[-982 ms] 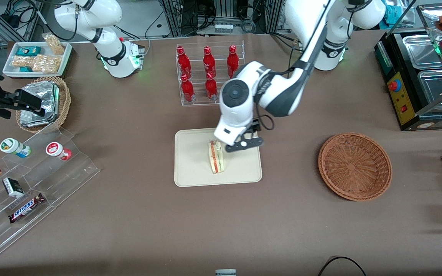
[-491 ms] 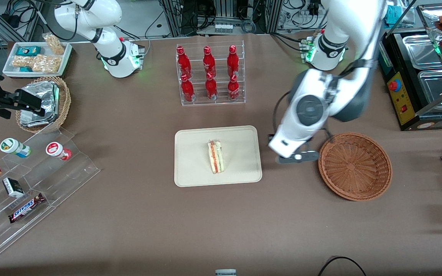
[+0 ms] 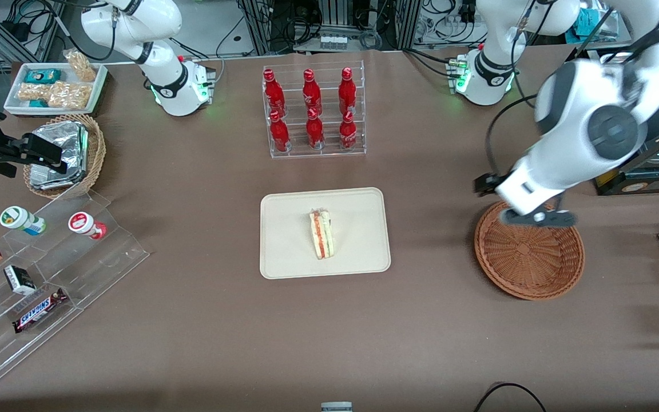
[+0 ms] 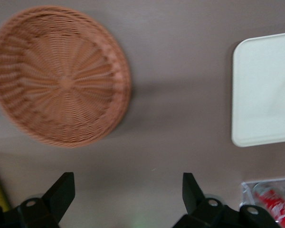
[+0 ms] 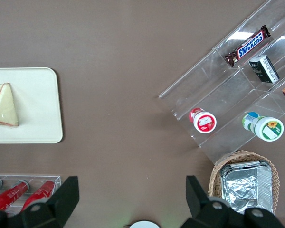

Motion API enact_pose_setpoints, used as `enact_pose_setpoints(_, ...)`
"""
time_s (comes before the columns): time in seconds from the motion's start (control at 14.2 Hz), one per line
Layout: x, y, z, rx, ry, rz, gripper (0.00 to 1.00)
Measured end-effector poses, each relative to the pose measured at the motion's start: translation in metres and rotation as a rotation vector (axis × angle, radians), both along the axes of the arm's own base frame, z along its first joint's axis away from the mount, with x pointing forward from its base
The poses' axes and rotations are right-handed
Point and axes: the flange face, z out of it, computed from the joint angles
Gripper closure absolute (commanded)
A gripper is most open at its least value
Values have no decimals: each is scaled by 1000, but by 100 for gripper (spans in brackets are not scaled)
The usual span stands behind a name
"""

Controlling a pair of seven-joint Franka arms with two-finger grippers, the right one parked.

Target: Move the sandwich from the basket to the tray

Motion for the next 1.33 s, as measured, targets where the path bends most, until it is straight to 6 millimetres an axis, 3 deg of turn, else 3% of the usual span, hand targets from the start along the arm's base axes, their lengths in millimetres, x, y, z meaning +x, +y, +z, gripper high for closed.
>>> enact_pose_setpoints(0.21, -10, 52, 39, -26, -16, -19, 0)
enact_pose_setpoints(0.35, -14, 71, 54, -36, -33, -21, 0)
enact_pose_setpoints(0.77, -18, 83, 83, -33, -86, -4, 0)
enact_pose_setpoints(1.12, -18, 100, 131, -34, -164, 27, 0)
enact_pose_setpoints(1.33, -18, 104, 138, -33, -178, 36, 0)
